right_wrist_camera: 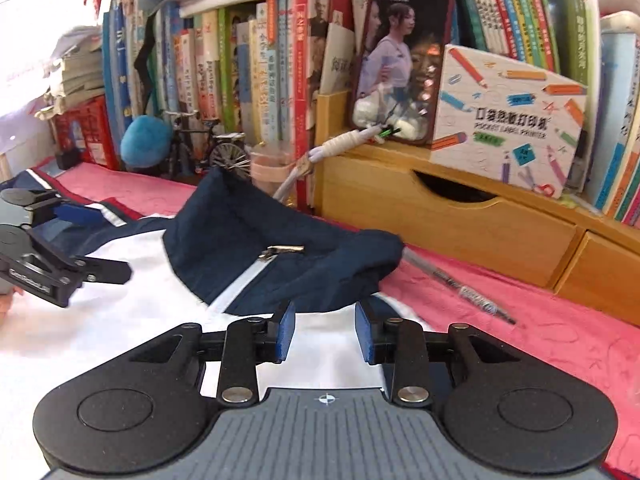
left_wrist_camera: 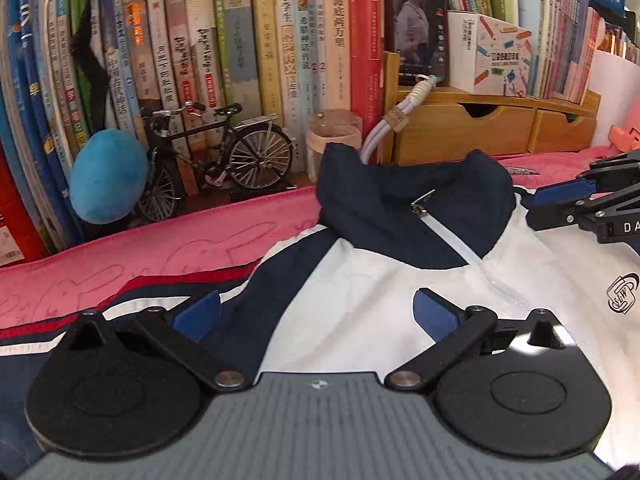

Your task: Fold clothes

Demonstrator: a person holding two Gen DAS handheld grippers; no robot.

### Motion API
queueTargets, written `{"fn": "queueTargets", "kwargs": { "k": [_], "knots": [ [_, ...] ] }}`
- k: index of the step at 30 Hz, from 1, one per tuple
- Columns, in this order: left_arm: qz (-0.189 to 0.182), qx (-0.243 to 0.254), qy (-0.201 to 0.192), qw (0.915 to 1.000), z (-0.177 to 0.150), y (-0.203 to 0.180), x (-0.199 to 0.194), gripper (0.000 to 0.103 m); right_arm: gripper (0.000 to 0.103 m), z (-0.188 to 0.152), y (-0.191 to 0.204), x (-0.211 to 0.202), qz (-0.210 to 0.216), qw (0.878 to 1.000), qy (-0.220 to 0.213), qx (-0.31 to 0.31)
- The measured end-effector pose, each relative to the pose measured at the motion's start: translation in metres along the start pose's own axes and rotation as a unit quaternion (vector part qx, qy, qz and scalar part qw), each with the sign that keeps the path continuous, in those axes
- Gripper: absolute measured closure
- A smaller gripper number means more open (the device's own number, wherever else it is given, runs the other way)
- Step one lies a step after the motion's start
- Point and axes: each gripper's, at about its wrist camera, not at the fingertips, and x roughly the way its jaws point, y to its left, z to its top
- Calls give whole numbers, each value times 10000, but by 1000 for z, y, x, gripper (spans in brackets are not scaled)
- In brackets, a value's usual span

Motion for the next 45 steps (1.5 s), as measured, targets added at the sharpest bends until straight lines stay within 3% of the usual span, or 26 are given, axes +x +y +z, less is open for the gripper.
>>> {"fn": "queueTargets", "kwargs": {
  "k": [2,5,8,10,12,13,16,17,20,23,26,30,34,38,40,42,43,44,45],
  "knots": [
    [-185,207,148,9995,5,-16,15,0,73,0,16,9,114,9997,188,-73],
    [151,300,236,9992,13,-22,39,0,73,0,33,29,-289,9985,236,-390],
    [541,169,109,9983,22,-9,54,0,71,4,9,45,-269,9996,19,94],
    [923,-3,74,9957,25,1,62,0,80,8,-8,53,-370,9981,-82,477],
    [995,-332,217,9942,28,8,60,0,80,12,-14,48,-348,9962,-110,787],
    [1038,-459,268,9932,28,10,57,0,75,10,-10,37,-326,9967,-163,725],
    [1273,65,-44,9918,16,-7,32,0,35,-8,1,-14,-261,9984,-446,222],
    [1262,246,-128,9916,11,-15,25,0,29,-18,3,-34,-289,9981,-537,49],
    [731,544,-304,9954,6,-43,-2,0,27,-54,-8,-89,-582,9971,-493,83],
    [50,712,-429,9965,15,-81,-21,0,24,-100,-43,-154,-1047,9901,-457,813],
    [-493,982,-488,9927,19,-129,-33,0,18,-151,-87,-217,-1892,9654,-546,1711],
    [-763,1519,-461,9844,10,-188,-36,0,16,-225,-146,-288,-3111,9037,-505,2897],
    [-941,1577,-55,9830,-4,-220,-23,0,13,-284,-187,-323,-3721,8536,-406,3623],
    [-858,1528,85,9845,-19,-231,-20,0,8,-307,-216,-319,-3796,8311,-488,4035],
    [-858,1368,87,9868,-22,-229,-19,0,0,-316,-229,-314,-3802,8212,-549,4220],
    [-925,1079,134,9898,-23,-222,-17,0,0,-315,-242,-306,-3858,8147,-654,4280],
    [-973,915,155,9909,-24,-219,-16,0,8,-310,-247,-302,-3910,8129,-712,4257],
    [-1014,801,170,9915,-25,-216,-15,0,44,-305,-250,-300,-3985,8124,-754,4189],
    [-1028,766,171,9916,-25,-215,-16,0,61,-299,-253,-299,-4036,8135,-801,4109]
  ]
}}
